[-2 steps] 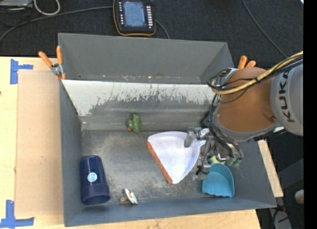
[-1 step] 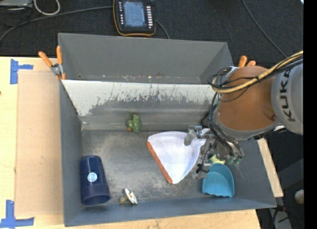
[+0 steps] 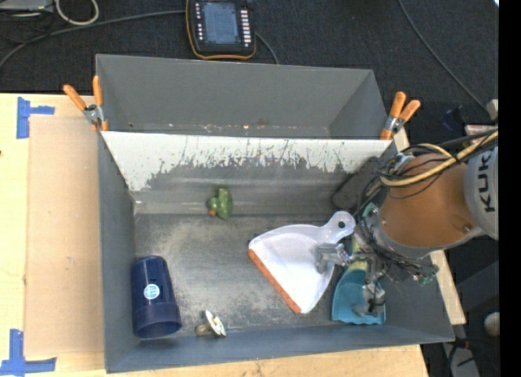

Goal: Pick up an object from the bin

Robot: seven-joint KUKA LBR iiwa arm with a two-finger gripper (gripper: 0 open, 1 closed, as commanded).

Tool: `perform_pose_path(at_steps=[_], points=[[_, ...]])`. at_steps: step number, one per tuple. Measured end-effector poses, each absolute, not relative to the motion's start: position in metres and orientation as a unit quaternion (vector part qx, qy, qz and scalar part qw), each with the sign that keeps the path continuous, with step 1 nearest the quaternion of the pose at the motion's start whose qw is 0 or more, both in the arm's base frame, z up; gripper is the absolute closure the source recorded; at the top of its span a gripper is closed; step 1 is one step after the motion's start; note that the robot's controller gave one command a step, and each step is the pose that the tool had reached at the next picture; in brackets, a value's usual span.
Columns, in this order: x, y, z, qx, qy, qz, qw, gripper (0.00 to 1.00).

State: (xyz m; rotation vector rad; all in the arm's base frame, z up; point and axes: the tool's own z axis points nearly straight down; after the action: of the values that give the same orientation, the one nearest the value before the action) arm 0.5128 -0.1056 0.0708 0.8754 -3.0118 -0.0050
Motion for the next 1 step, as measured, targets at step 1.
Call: perform_pose_path(at_steps=[1], points=[[0.4939, -0.0872, 0.1422, 0.249, -0.969, -0.001, -0.001, 0.00]])
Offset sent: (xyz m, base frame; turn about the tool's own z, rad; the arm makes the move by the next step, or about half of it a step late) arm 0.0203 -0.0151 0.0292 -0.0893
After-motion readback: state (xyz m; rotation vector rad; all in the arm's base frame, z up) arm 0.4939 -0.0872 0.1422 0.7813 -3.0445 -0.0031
